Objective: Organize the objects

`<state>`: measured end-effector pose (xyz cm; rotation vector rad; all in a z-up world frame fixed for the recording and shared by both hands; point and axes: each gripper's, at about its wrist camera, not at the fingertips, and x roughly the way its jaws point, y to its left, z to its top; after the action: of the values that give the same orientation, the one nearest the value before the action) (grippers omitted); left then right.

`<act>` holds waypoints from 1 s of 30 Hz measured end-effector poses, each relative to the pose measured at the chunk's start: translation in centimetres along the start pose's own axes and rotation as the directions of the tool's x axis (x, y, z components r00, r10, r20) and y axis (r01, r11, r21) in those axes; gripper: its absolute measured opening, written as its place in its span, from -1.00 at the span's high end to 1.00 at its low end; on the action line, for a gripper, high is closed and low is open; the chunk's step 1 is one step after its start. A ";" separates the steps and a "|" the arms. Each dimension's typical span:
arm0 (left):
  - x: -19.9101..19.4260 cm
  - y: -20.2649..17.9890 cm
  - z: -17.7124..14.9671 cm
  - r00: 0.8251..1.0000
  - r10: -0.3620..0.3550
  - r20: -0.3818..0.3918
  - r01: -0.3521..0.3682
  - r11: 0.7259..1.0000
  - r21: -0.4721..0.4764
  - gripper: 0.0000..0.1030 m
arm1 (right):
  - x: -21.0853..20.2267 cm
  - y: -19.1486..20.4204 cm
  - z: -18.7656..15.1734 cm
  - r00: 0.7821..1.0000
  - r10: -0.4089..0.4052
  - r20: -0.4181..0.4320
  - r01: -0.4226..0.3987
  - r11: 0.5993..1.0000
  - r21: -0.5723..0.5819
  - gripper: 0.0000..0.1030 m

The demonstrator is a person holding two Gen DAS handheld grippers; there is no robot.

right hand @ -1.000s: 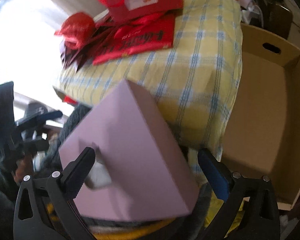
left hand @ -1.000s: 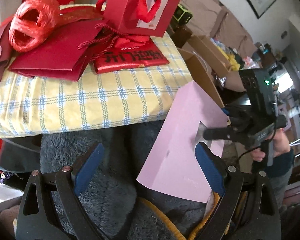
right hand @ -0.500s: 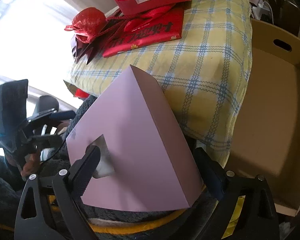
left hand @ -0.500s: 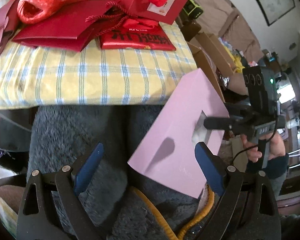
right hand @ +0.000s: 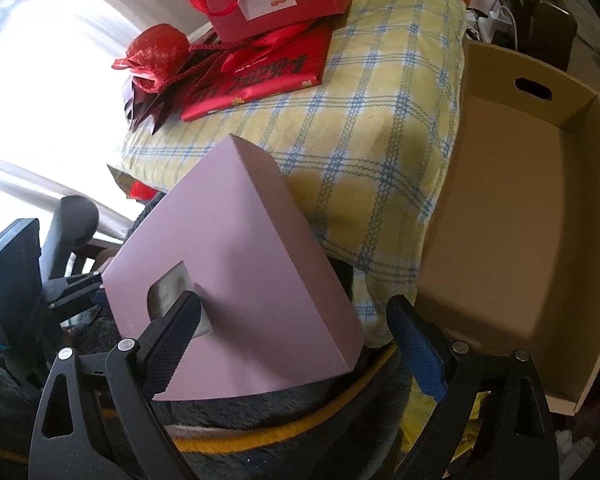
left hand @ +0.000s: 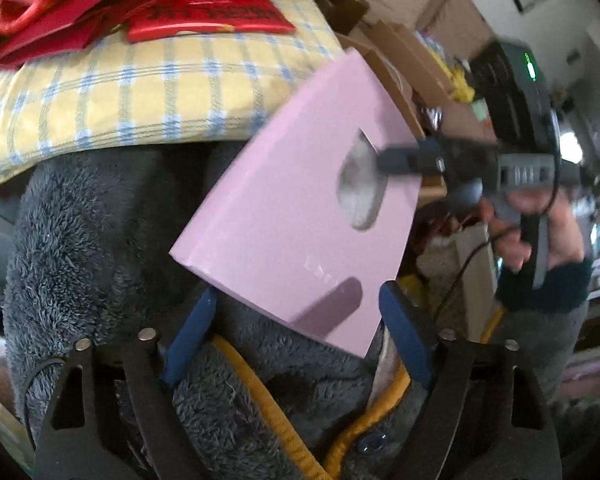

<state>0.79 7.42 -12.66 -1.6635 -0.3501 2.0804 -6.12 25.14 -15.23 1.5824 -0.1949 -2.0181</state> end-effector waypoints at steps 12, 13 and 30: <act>-5.4 1.2 2.5 0.955 0.102 0.278 -0.101 0.995 -0.018 0.02 | 2.3 3.3 0.8 0.998 -0.061 -0.007 0.060 0.996 -0.065 -0.66; -5.8 1.5 2.7 0.949 0.109 0.295 -0.106 0.994 -0.025 0.02 | 2.7 3.6 0.9 0.998 -0.064 -0.011 0.063 0.996 -0.070 -0.59; -4.9 2.3 7.2 0.949 0.061 0.308 -0.059 0.998 -0.016 -0.15 | -0.8 5.2 2.9 0.953 -0.157 0.261 0.162 0.987 0.003 -0.40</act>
<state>-5.74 3.58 -7.86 -1.3643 -0.4096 2.3920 -6.98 20.55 -11.37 1.3542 -0.1505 -2.3454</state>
